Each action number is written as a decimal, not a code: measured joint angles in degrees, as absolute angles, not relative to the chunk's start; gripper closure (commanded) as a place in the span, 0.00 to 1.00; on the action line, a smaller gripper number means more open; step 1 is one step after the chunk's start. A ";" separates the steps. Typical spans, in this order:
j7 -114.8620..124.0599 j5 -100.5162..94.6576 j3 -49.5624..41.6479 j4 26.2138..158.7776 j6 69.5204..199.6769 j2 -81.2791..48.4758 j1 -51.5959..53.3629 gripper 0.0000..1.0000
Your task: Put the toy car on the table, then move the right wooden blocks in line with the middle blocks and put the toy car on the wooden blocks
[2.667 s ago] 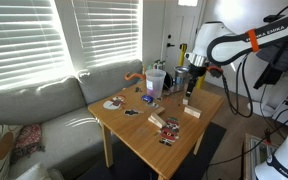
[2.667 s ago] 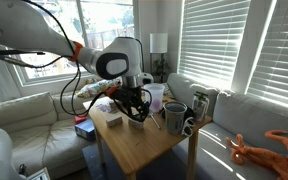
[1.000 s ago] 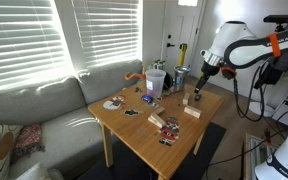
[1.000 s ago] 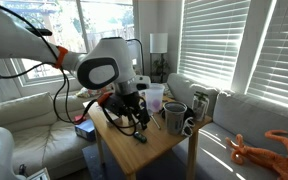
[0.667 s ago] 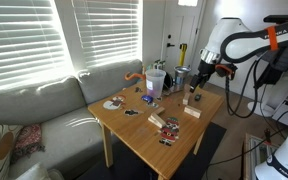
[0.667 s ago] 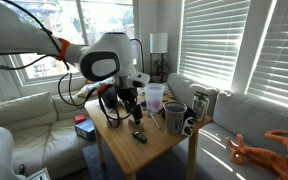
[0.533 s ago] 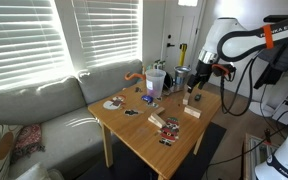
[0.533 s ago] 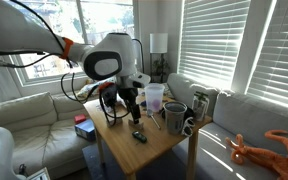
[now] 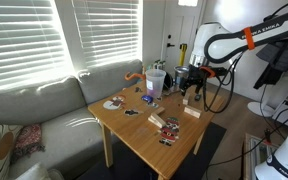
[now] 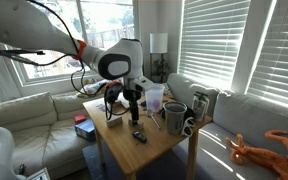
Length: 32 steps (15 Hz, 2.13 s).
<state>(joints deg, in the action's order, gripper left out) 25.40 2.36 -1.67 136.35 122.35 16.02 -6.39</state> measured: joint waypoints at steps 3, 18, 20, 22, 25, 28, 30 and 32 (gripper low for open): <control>27.91 2.38 -1.58 135.08 122.34 13.82 -6.39 0.02; 33.59 4.51 -1.58 132.44 122.35 9.19 -6.36 0.92; 33.59 4.51 -1.58 132.43 122.35 9.19 -6.34 0.41; 33.59 4.46 -1.53 132.45 122.36 9.17 -6.26 0.29; 33.57 4.35 -1.39 132.45 122.36 9.16 -5.85 0.50; 33.43 4.04 -0.92 132.52 122.36 9.16 -5.51 0.63; 33.26 3.46 -0.60 132.69 122.36 9.16 -5.28 0.78; 32.84 2.12 -0.35 132.99 122.36 9.16 -5.03 0.91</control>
